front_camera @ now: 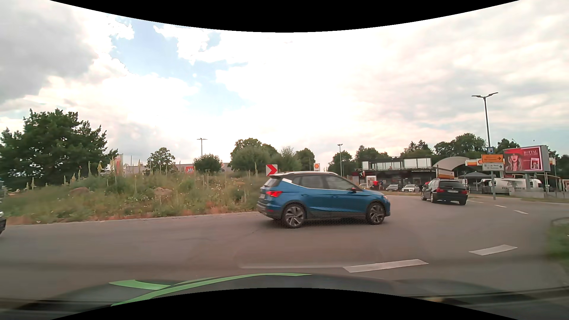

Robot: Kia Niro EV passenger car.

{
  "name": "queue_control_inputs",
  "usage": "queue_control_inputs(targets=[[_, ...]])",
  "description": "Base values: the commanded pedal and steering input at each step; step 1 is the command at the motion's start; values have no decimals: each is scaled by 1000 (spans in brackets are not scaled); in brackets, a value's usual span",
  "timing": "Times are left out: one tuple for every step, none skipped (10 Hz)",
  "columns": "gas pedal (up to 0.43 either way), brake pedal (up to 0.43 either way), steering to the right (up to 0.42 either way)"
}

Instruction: Follow the waypoints while adhering to traffic rules and regulations

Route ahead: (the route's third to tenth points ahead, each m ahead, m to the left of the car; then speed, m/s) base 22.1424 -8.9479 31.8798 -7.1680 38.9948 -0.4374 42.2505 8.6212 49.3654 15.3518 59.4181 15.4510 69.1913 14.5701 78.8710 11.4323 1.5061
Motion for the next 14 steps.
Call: queue_control_inputs(targets=[[0,244,225],[0,238,227],[0,201,228],[0,91,228],[0,6,228],[0,0,228],[0,0,229],[0,0,233],[39,0,240],[87,0,246],[118,0,251],[138,0,256],[169,0,261],[169,0,265]])
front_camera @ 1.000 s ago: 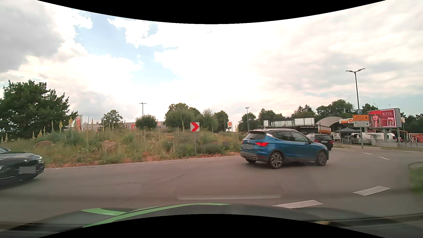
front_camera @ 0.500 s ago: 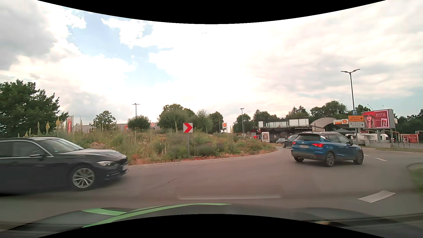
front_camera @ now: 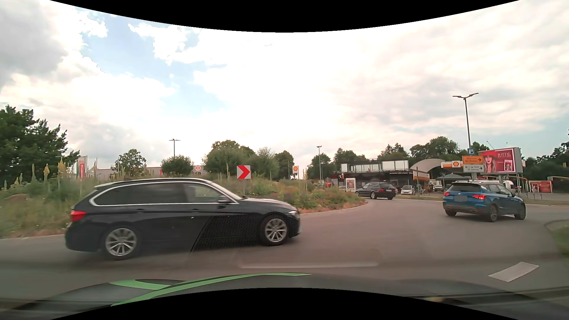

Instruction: Follow the waypoints while adhering to traffic rules and regulations

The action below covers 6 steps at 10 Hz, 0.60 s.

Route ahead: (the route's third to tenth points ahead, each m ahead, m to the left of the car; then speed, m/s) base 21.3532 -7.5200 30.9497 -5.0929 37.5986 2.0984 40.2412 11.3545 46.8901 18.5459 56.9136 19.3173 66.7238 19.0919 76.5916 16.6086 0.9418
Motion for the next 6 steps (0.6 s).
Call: queue_control_inputs(targets=[[177,0,272],[189,0,276],[197,0,283],[197,0,289],[197,0,294],[209,0,297]])
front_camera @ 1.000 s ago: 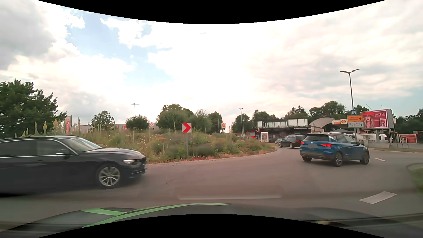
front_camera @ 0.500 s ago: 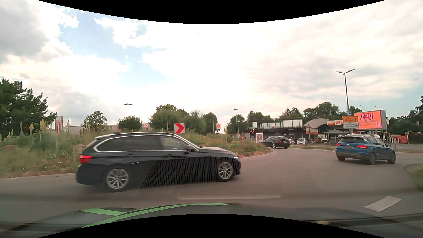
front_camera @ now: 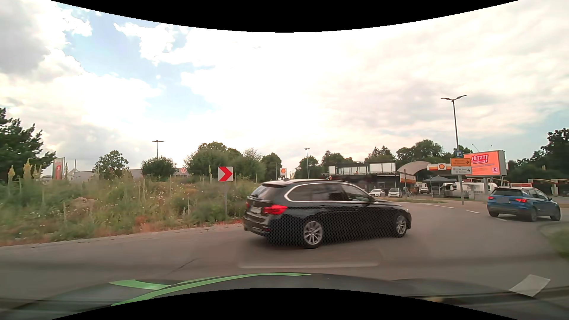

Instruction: Follow the waypoints while adhering to traffic rules and regulations

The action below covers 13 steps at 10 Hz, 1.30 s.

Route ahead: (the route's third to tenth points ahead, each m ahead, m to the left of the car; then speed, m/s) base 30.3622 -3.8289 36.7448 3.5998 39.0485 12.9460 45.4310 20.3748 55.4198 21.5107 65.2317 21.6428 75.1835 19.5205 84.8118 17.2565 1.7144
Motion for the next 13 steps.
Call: queue_control_inputs(targets=[[209,0,299],[209,0,302],[209,0,304],[209,0,305],[209,0,306],[209,0,306],[209,0,306],[209,0,306],[209,0,306],[209,0,306],[209,0,306],[209,0,305],[209,0,304]])
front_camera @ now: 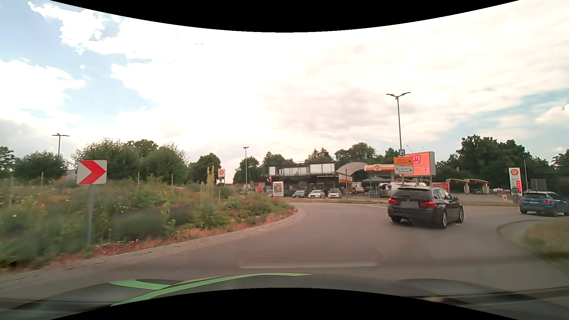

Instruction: Follow the waypoints while adhering to traffic rules and regulations

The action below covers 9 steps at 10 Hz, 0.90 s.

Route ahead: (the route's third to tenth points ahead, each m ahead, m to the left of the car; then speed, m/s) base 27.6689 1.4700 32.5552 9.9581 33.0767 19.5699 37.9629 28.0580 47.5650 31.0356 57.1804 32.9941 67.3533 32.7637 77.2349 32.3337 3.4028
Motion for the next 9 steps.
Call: queue_control_inputs(targets=[[209,0,300],[197,0,295],[197,0,287],[197,0,272],[197,0,255],[189,0,240],[189,0,225],[177,0,206],[177,0,176]])
